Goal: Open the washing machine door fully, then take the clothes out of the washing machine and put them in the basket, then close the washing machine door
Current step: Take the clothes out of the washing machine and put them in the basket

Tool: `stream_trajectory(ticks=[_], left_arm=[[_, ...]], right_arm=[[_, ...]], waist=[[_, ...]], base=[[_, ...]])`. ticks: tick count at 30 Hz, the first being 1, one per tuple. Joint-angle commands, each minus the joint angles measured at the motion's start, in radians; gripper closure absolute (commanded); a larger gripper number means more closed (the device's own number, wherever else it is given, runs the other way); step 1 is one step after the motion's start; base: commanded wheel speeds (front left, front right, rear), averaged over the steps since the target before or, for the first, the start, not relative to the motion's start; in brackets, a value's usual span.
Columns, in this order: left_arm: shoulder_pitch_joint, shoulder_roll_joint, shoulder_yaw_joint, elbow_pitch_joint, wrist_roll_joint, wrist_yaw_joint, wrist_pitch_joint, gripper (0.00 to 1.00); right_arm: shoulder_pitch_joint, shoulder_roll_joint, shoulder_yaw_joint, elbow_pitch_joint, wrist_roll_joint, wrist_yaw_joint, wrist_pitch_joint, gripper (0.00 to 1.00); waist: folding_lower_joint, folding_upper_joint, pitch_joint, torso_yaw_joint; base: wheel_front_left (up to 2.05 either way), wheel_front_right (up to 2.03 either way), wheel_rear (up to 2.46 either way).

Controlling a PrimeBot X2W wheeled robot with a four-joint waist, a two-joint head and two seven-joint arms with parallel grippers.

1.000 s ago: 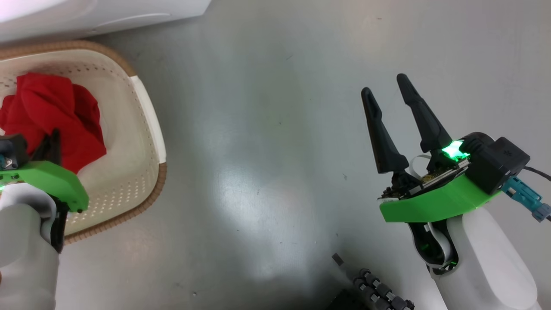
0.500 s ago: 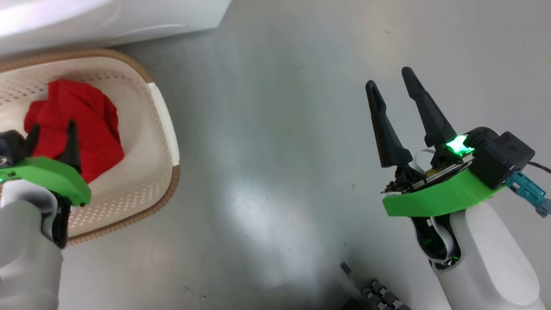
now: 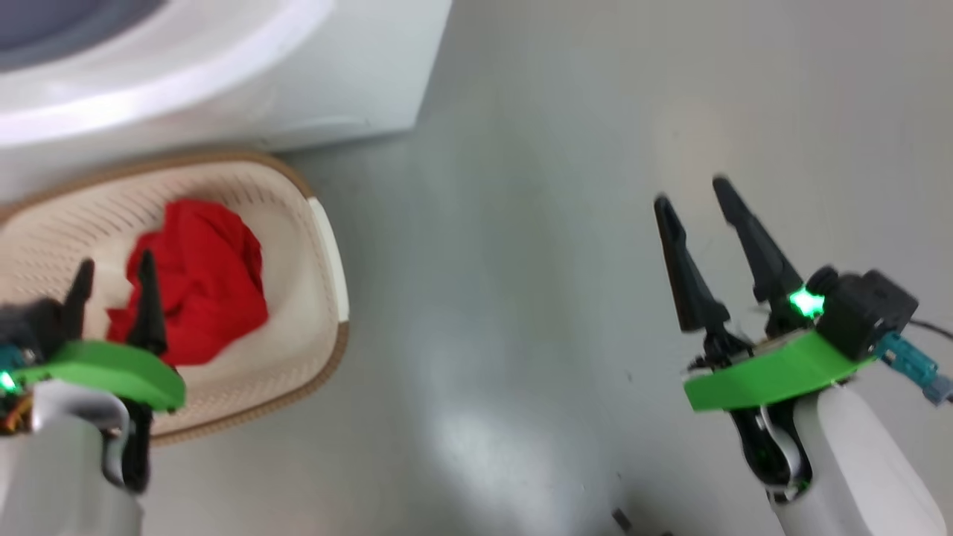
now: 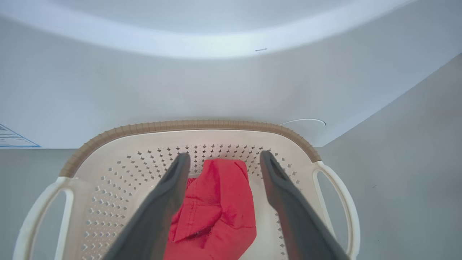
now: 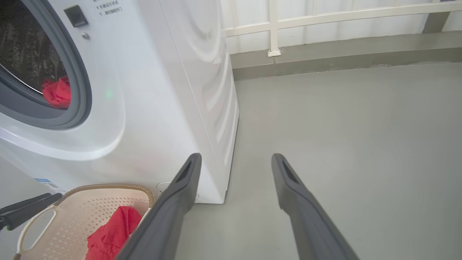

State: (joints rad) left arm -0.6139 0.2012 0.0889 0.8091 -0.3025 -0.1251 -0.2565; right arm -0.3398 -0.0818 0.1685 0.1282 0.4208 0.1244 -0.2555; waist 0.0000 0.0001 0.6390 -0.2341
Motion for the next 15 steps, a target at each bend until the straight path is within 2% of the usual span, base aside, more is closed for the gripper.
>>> stream_trajectory(ticks=[1, 15], left_arm=[[0.074, 0.017, 0.038, -0.058, 0.028, -0.006, -0.005, 0.00], [0.327, -0.076, 0.084, -0.319, 0.113, -0.006, -0.005, 0.00]], right_arm=[[0.051, -0.017, 0.008, -0.013, 0.003, 0.006, -0.006, 0.00], [0.172, -0.079, 0.002, 0.016, 0.014, 0.006, -0.006, 0.00]], waist=[[0.0000, -0.0001, -0.124, 0.038], [0.0000, -0.0001, -0.358, 0.073]], base=[[0.00, 0.00, 0.00], [0.00, 0.00, 0.00]])
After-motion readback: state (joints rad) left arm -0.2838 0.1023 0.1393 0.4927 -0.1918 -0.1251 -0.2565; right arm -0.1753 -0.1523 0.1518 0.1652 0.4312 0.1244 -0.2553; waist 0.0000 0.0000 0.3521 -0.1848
